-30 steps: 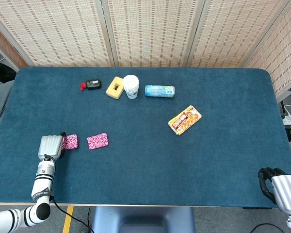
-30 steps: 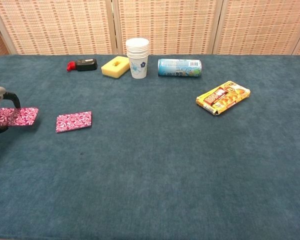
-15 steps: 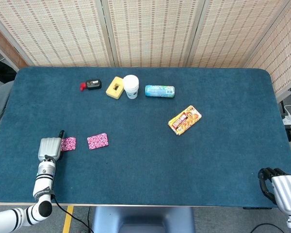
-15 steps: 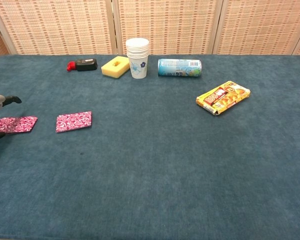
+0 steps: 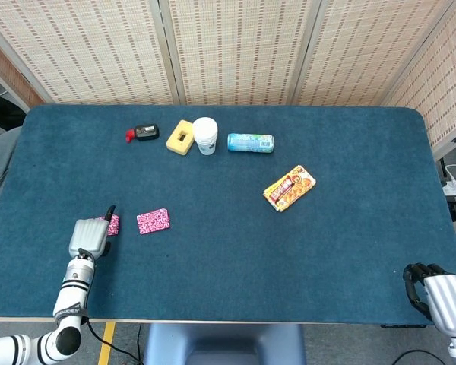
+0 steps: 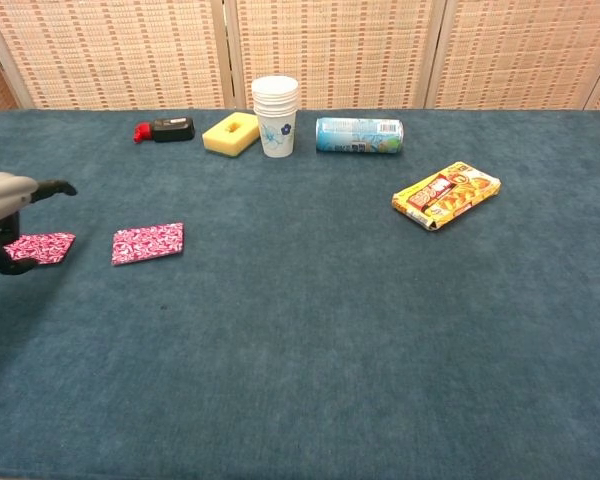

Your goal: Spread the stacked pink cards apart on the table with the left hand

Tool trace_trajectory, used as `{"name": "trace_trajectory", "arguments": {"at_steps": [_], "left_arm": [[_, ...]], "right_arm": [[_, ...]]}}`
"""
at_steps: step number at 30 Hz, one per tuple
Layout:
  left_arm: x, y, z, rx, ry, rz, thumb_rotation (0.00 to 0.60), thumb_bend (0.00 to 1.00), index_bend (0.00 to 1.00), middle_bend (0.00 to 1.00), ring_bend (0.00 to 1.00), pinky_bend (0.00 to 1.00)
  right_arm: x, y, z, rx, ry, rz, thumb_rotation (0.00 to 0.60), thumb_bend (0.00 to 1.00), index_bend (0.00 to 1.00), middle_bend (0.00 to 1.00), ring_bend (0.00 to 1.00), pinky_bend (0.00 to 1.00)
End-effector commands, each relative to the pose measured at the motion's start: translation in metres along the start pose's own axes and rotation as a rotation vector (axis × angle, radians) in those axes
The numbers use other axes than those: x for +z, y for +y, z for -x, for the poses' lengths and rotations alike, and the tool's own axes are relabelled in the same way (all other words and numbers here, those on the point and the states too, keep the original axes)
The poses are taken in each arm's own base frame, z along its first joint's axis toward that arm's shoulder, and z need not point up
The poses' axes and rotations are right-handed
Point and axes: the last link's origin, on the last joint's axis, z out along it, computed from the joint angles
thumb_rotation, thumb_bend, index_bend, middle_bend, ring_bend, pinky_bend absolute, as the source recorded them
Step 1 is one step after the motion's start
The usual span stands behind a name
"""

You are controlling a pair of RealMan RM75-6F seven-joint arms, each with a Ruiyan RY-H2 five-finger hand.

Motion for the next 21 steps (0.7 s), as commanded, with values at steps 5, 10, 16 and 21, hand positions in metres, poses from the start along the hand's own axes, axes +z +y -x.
{"name": "trace_trajectory", "arguments": {"at_steps": [5, 10, 16, 21], "left_arm": [[0.010, 0.035, -0.008, -0.041, 0.001, 0.025, 0.600, 0.35, 0.10, 1.00, 1.00, 1.00], [0.018, 0.050, -0.007, -0.059, -0.037, 0.017, 0.600, 0.36, 0.11, 1.00, 1.00, 1.00], [0.022, 0.059, -0.008, -0.045, -0.043, 0.019, 0.600, 0.38, 0.10, 1.00, 1.00, 1.00], [0.025, 0.066, -0.010, -0.020, -0.016, 0.023, 0.600, 0.31, 0.12, 1.00, 1.00, 1.00]], "right_arm": [[0.000, 0.000, -0.001, 0.004, 0.002, -0.001, 0.600, 0.47, 0.66, 0.57, 0.57, 0.84], [-0.001, 0.001, -0.001, 0.006, 0.000, -0.005, 0.600, 0.47, 0.66, 0.57, 0.57, 0.84], [-0.001, 0.001, -0.001, 0.006, 0.000, -0.006, 0.600, 0.47, 0.66, 0.57, 0.57, 0.84], [-0.001, 0.001, -0.001, 0.003, -0.005, -0.005, 0.600, 0.47, 0.66, 0.57, 0.57, 0.84]]}}
